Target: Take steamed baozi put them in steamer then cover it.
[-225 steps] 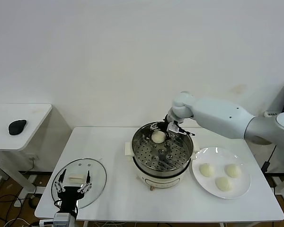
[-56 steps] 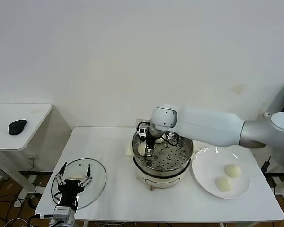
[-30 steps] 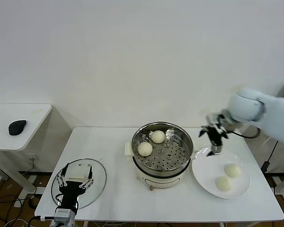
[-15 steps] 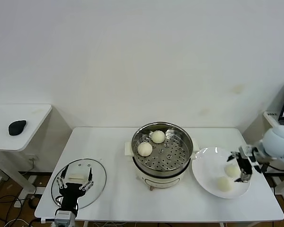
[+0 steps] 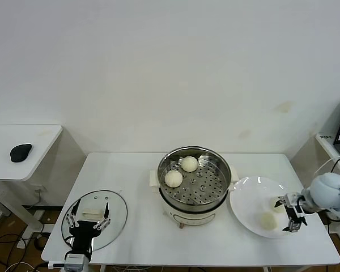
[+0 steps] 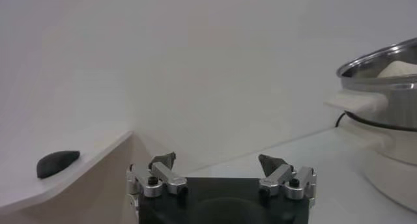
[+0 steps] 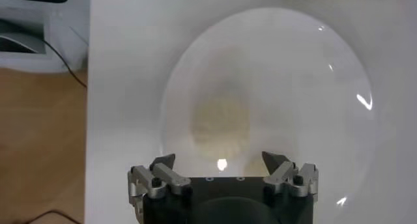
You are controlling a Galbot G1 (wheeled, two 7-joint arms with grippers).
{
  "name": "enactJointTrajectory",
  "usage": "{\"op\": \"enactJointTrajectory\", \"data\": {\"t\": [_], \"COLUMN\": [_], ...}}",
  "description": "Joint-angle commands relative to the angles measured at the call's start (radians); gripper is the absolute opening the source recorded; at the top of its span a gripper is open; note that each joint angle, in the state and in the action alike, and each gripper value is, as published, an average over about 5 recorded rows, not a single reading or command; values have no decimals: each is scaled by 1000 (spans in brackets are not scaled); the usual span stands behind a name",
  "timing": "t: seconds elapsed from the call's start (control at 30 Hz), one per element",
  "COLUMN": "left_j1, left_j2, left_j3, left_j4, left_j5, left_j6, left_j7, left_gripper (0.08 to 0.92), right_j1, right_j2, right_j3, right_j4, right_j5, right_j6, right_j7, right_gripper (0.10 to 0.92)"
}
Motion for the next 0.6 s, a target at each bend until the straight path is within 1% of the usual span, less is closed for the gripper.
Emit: {"op": "enactJointTrajectory", "data": {"t": [0.03, 0.2, 0.3, 0.43, 0.6], "left_j1": [-1, -4, -5, -6, -7], "left_j2": [-1, -4, -4, -3, -4], "left_j3": [-1, 1, 1, -1, -2], "left_j4": [3, 6, 7, 7, 7], "left_j5": [0, 0, 0, 0, -1], "left_j6": [0, 0, 0, 0, -1], "left_j7": [0, 0, 1, -1, -3], "left_gripper": [823, 823, 823, 823, 823], "right_j1": [-97, -82, -77, -73, -62], "right_j2": [77, 94, 102, 107, 110], "right_j3": [66, 51, 46, 37, 35], "right_j4": [-57, -79, -84, -88, -99], "right_j5": [-38, -45, -39, -33, -33], "right_j6": [3, 0, -6, -13, -13], "right_j7": [40, 48, 47, 38, 29], "right_gripper": [823, 821, 804, 749, 656]}}
